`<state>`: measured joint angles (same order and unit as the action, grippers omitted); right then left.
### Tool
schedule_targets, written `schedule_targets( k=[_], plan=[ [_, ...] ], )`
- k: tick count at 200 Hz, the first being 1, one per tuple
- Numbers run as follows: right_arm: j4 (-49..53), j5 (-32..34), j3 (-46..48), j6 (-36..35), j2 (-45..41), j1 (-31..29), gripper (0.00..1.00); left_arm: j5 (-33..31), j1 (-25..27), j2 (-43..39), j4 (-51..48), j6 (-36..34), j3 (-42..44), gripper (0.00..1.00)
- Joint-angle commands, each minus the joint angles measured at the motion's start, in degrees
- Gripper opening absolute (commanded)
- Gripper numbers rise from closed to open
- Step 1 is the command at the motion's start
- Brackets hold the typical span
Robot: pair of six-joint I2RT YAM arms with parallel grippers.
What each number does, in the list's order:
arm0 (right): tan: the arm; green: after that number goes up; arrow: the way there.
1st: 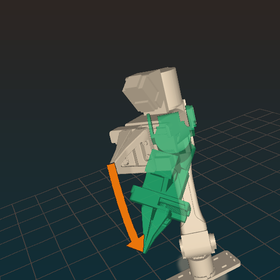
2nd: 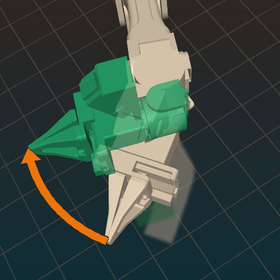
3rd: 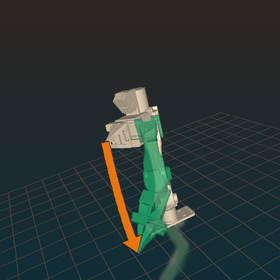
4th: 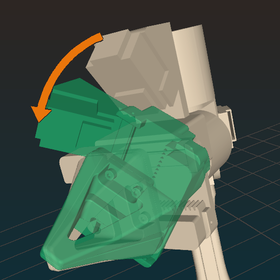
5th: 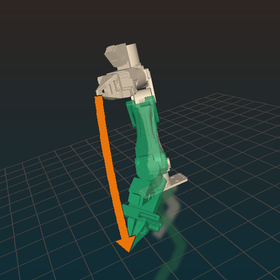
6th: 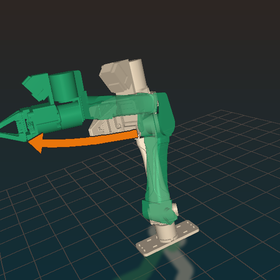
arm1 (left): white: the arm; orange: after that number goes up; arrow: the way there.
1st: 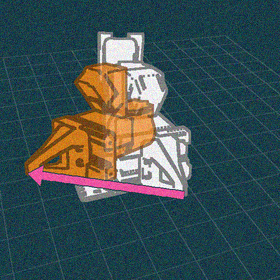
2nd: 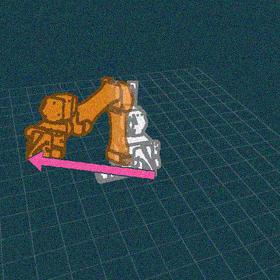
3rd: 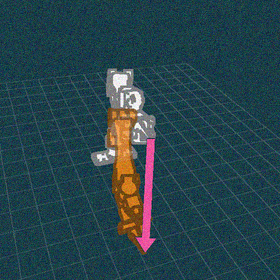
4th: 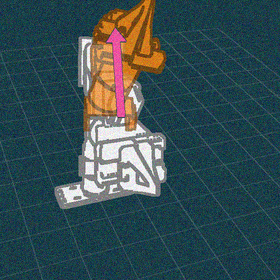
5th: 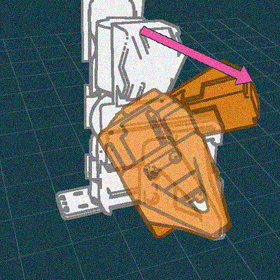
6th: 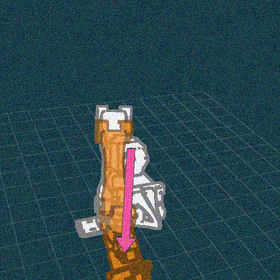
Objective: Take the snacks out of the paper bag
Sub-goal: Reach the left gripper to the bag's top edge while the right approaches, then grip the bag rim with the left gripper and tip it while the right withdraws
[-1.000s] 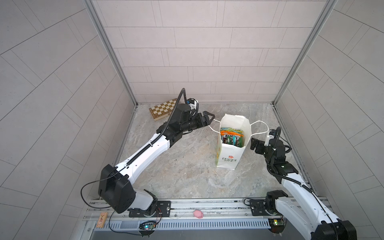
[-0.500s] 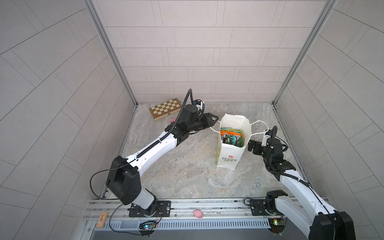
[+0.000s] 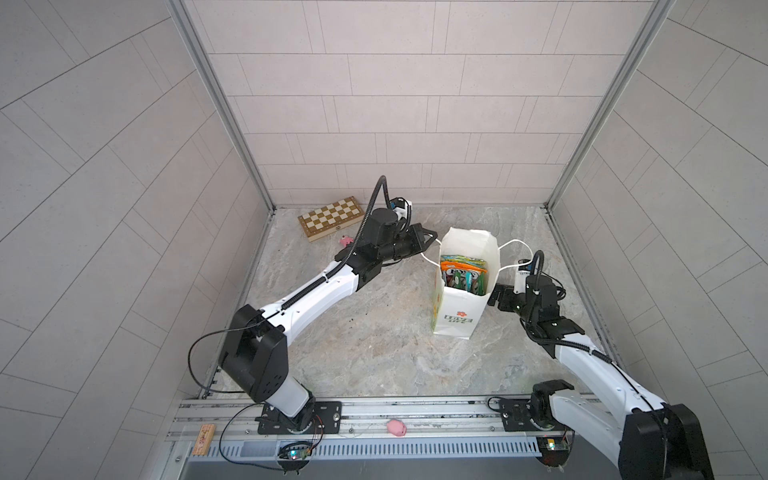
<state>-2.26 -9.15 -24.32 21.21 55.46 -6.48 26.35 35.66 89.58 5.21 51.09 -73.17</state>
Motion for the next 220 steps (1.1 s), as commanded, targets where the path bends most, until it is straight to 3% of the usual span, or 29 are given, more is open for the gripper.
schedule_targets(
  k=[1,32,78,107,137,178,220],
  plan=[
    [-0.98,-2.2,-0.96,-0.65,-0.03,-1.59,0.99,-0.6,0.07,-0.63,-3.94,-5.06,-4.19,0.0],
    [-2.34,-2.11,-0.62,0.73,0.34,-5.8,0.96,-4.55,-0.39,-1.86,-14.64,-14.67,-9.54,0.0],
    [-7.6,7.03,0.03,3.35,3.73,-17.92,0.94,1.96,-6.07,-2.16,-20.57,-20.22,-13.26,0.0],
    [-12.71,12.43,-0.67,4.39,8.24,-24.63,0.93,2.72,-8.94,-2.21,-28.02,-26.15,-17.9,0.0],
    [-19.49,14.57,-2.43,6.65,15.26,-29.49,0.89,4.99,-11.88,-1.71,-35.9,-33.4,-22.47,0.0],
    [-31.33,18.33,-5.58,6.53,26.61,-36.4,0.88,13.95,-18.67,-0.55,-44.2,-40.2,-26.79,0.0],
    [-46.57,19.22,-9.28,5.62,38.86,-41.09,0.86,12.83,-23.35,-1.29,-47.73,-45.63,-28.09,0.0]
  ],
)
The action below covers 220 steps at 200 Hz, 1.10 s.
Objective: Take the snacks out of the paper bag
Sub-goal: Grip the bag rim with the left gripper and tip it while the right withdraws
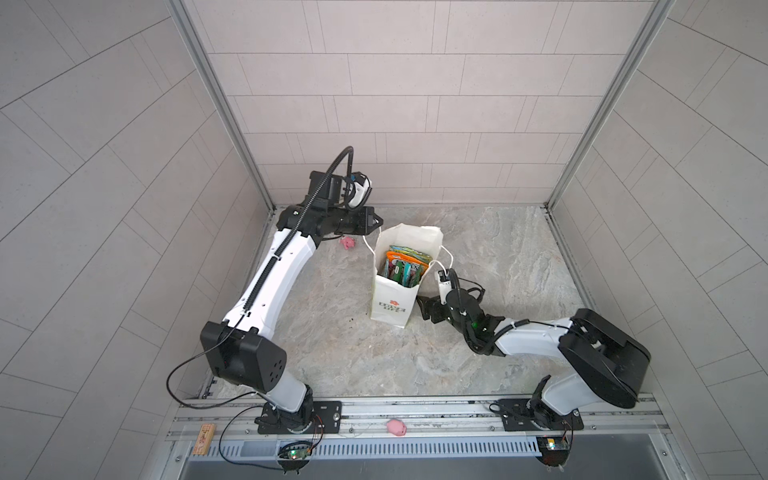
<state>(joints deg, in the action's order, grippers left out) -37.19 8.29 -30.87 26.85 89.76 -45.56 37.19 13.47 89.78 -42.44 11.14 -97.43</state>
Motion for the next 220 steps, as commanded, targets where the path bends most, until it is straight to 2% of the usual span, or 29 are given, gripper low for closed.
schedule_targets(
  k=[1,69,117,152,198,220],
  plan=[
    [-11.88,1.8,-2.8,-0.03,4.87,-2.13,0.86,1.78,-1.26,-1.51,-0.18,-5.81,-3.87,0.0],
    [-13.49,2.43,-17.35,0.98,18.7,-6.79,0.86,-1.2,-3.81,0.92,-7.29,-14.21,-12.48,0.0],
    [-11.95,1.73,-24.22,1.25,23.15,-8.05,0.86,-1.7,-3.81,1.94,-7.31,-15.44,-12.36,0.0],
    [-11.26,4.57,-18.16,-1.02,18.88,-8.1,0.88,-0.52,-3.86,-0.39,-3.93,-13.91,-7.21,0.0],
    [-9.87,12.58,-3.39,-4.21,8.88,-8.05,0.92,1.3,-3.47,-5.91,5.34,-9.11,3.42,0.0],
    [-5.54,17.1,0.84,-4.53,4.13,-8.01,0.93,2.61,-3.15,-8.43,9.34,-7.22,7.94,0.0]
  ],
)
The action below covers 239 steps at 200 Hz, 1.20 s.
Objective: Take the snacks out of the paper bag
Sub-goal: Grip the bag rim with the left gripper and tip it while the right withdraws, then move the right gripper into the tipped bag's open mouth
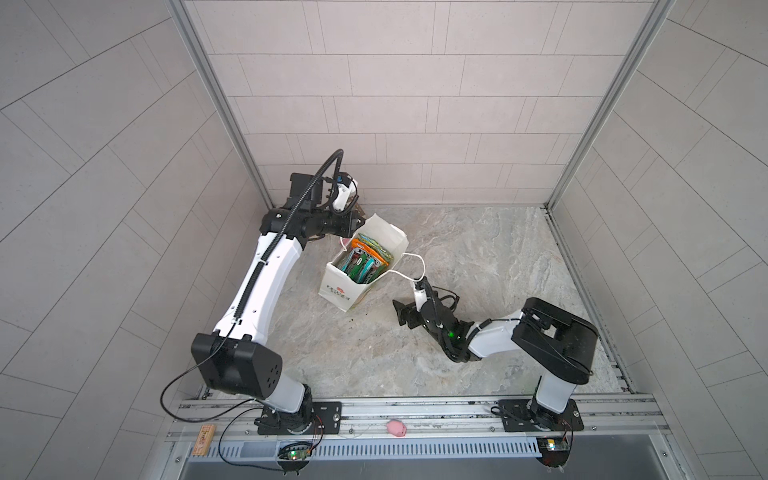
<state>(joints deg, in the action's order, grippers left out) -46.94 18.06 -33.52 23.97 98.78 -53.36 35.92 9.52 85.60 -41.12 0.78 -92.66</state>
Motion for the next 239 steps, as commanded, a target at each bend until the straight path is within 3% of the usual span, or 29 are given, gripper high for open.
schedule_targets(
  k=[1,57,97,131,160,173,210,239],
  plan=[
    [4.39,7.64,3.61,-1.6,-5.17,-0.18,0.93,3.97,0.83,-4.37,8.23,3.21,3.36,0.0],
    [34.29,28.16,1.05,2.85,-18.1,1.95,0.95,4.1,5.41,-8.64,12.1,3.09,9.1,0.0],
    [47.98,30.18,-1.52,1.96,-28.01,8.44,0.95,2.72,10.34,-9.57,11.82,1.96,11.13,0.0],
    [51.33,24.34,-1.62,-4.34,-37.29,11.91,0.93,2.51,14.07,-9.44,11.12,1.52,11.8,0.0],
    [57.17,20.44,-7.46,-9.5,-40.94,12.3,0.93,1.78,15.95,-9.4,9.92,0.76,12.1,0.0],
    [58.36,14.3,-9.14,-12.39,-42.08,12.31,0.93,1.02,16.36,-9.61,9.92,0.81,12.54,0.0],
    [56.93,-12.77,-12.19,-14.74,-43.26,11.81,0.87,-0.95,16.76,-10.01,10.19,1.33,13.47,0.0],
    [54.42,-21.66,-14.71,-15.68,-38.89,8.77,0.83,-0.82,17.0,-10.95,10.51,1.32,13.99,0.0]
  ],
)
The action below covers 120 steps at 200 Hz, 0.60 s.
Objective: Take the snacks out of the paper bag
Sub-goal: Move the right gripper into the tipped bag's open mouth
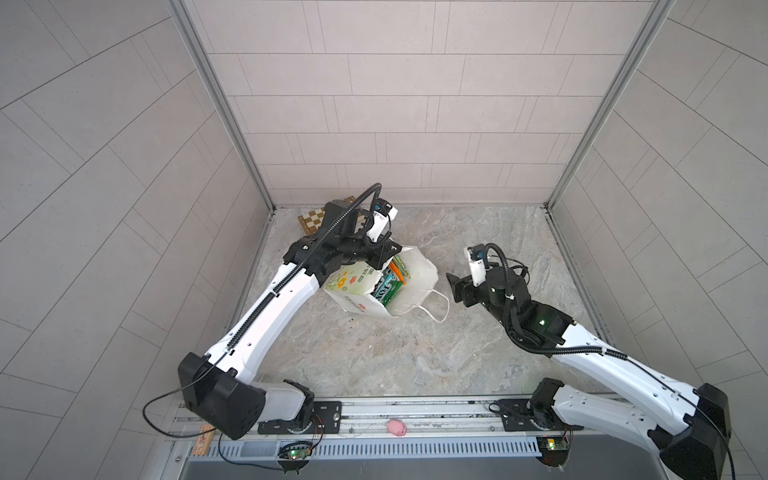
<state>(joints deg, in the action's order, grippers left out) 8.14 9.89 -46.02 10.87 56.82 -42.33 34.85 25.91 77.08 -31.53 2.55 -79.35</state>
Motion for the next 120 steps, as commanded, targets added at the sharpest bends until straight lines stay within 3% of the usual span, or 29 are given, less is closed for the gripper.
schedule_targets(
  k=[1,44,120],
  plan=[
    [-0.71,-13.66,-2.35,-2.69,3.32,-2.38,0.83,0.23,0.62,-2.44,0.93,-0.53,0.73,0.0],
    [-2.78,-15.3,-7.5,-4.48,14.68,-7.01,0.71,0.2,0.98,-4.31,2.21,-1.5,2.53,0.0],
    [-10.76,-10.46,-8.47,-3.78,26.4,-15.33,0.71,-1.02,0.98,-4.57,2.79,-1.44,3.04,0.0]
  ],
)
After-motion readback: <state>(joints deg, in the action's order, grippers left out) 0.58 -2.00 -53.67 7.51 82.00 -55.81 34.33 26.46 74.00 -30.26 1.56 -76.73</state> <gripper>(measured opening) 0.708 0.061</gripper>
